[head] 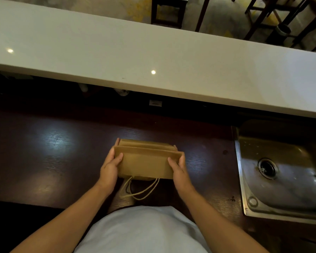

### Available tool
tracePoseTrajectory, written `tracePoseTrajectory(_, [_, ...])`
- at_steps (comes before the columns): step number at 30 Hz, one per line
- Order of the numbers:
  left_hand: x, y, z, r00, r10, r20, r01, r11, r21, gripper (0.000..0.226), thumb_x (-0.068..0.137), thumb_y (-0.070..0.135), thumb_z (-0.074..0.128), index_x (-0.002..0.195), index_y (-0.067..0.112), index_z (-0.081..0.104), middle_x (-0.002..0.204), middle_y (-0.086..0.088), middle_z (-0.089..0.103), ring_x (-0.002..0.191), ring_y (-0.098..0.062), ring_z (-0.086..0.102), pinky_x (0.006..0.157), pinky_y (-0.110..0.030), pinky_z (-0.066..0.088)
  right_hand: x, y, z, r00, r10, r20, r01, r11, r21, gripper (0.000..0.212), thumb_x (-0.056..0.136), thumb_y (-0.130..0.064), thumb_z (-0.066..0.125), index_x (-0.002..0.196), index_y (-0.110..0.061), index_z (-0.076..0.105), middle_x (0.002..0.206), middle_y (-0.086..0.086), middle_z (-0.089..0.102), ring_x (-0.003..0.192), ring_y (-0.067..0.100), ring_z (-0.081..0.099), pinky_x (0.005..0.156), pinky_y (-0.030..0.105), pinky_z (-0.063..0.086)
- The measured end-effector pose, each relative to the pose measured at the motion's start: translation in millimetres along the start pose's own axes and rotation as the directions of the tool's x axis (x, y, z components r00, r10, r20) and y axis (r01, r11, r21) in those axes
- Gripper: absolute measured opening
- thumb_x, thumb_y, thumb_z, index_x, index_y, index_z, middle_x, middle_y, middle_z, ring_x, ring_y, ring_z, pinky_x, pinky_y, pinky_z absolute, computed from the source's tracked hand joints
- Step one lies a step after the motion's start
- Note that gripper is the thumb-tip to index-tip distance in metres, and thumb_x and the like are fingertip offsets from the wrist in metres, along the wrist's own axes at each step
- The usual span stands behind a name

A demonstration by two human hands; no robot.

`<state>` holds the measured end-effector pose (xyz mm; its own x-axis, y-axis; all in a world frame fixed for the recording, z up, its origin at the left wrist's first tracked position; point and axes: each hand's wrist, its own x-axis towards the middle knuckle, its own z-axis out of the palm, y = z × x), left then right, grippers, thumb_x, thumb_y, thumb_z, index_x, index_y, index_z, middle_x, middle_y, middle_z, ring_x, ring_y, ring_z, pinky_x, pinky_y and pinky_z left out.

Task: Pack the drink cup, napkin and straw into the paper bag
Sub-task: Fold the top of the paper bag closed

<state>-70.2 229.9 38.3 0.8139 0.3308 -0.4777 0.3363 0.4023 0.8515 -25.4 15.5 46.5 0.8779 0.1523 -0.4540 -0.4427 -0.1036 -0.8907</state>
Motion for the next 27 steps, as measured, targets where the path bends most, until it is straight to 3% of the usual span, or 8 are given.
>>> tracePoseTrajectory(2, [-2.1,4.2,5.4,1.0,0.011,0.007,-0.011,1.0,0.007,0.052,0.102,0.006,0.04,0.147,0.032,0.04,0.141,0.003,0.054,0.124,-0.015,0.053,0.115,-0.041,0.034,2.0,-8.9,-0.3,1.0,-0.012,-0.018,0.012,1.0,0.018,0.043,0.102,-0.019,0.046,0.137,-0.042,0.035,0.144,-0.004,0.046,0.115,0.005,0.052,0.088,0.018,0.045])
tracePoseTrajectory(5, [-4.3,21.6,17.2,0.998,0.053,0.039,-0.055,0.998,0.032,0.052,0.103,0.008,0.039,0.147,0.036,0.039,0.134,0.01,0.057,0.122,-0.015,0.054,0.114,-0.043,0.036,2.4,-35.4,-4.7,0.996,-0.076,-0.038,0.075,0.997,-0.024,0.039,0.103,-0.02,0.043,0.131,-0.046,0.035,0.149,-0.003,0.041,0.111,-0.001,0.051,0.084,0.015,0.044])
tracePoseTrajectory(8, [-9.6,56.7,33.9,0.986,0.143,0.087,-0.145,0.989,0.023,0.052,0.102,0.01,0.041,0.149,0.034,0.037,0.143,0.003,0.052,0.118,-0.012,0.055,0.108,-0.038,0.041,-3.7,-73.7,-13.4,0.98,-0.187,-0.073,0.18,0.979,-0.095,0.039,0.103,-0.019,0.043,0.136,-0.038,0.037,0.138,-0.006,0.047,0.099,-0.014,0.051,0.076,0.003,0.041])
tracePoseTrajectory(11, [-21.8,102.4,51.4,0.949,0.268,0.166,-0.276,0.961,0.029,0.055,0.094,0.021,0.049,0.145,0.039,0.042,0.134,0.024,0.059,0.125,-0.008,0.053,0.105,-0.035,0.041,-17.7,-119.6,-27.6,0.953,-0.293,-0.077,0.286,0.954,-0.095,0.039,0.103,-0.019,0.043,0.139,-0.032,0.041,0.126,-0.011,0.053,0.092,-0.02,0.053,0.076,-0.001,0.041])
tracePoseTrajectory(14, [-36.6,149.2,74.9,0.912,0.357,0.204,-0.356,0.934,-0.041,0.052,0.1,0.008,0.043,0.147,0.029,0.041,0.123,0.025,0.067,0.116,0.0,0.059,0.098,-0.023,0.05,-28.3,-170.3,-40.8,0.929,-0.355,-0.109,0.349,0.935,-0.069,0.035,0.101,-0.027,0.046,0.134,-0.039,0.045,0.126,-0.014,0.055,0.104,-0.012,0.054,0.089,0.01,0.042])
tracePoseTrajectory(17, [-49.9,191.9,100.2,0.892,0.403,0.204,-0.391,0.915,-0.101,0.047,0.101,0.002,0.037,0.139,0.027,0.05,0.124,0.014,0.068,0.111,-0.002,0.063,0.093,-0.022,0.052,-29.5,-216.2,-54.2,0.926,-0.345,-0.153,0.343,0.939,-0.038,0.065,0.088,-0.043,0.053,0.148,-0.031,0.032,0.145,-0.007,0.048,0.131,0.008,0.046,0.113,0.037,0.034])
tracePoseTrajectory(23, [-21.6,263.0,146.4,0.846,0.476,0.242,-0.497,0.867,0.033,0.038,0.101,0.009,0.04,0.13,0.029,0.055,0.131,0.001,0.065,0.121,-0.02,0.06,0.103,-0.045,0.048,-5.7,-289.6,-60.5,0.904,-0.388,-0.178,0.38,0.922,-0.08,0.029,0.098,-0.039,0.044,0.127,-0.034,0.041,0.116,-0.003,0.055,0.108,0.021,0.054,0.097,0.052,0.049])
tracePoseTrajectory(27, [17.4,284.2,175.1,0.877,0.428,0.218,-0.454,0.887,0.086,0.031,0.104,0.013,0.036,0.124,0.028,0.054,0.123,-0.001,0.061,0.112,-0.023,0.057,0.096,-0.046,0.051,37.6,-314.1,-58.9,0.901,-0.356,-0.248,0.339,0.934,-0.111,0.029,0.101,-0.038,0.04,0.129,-0.033,0.034,0.117,0.001,0.05,0.101,0.021,0.053,0.088,0.046,0.053])
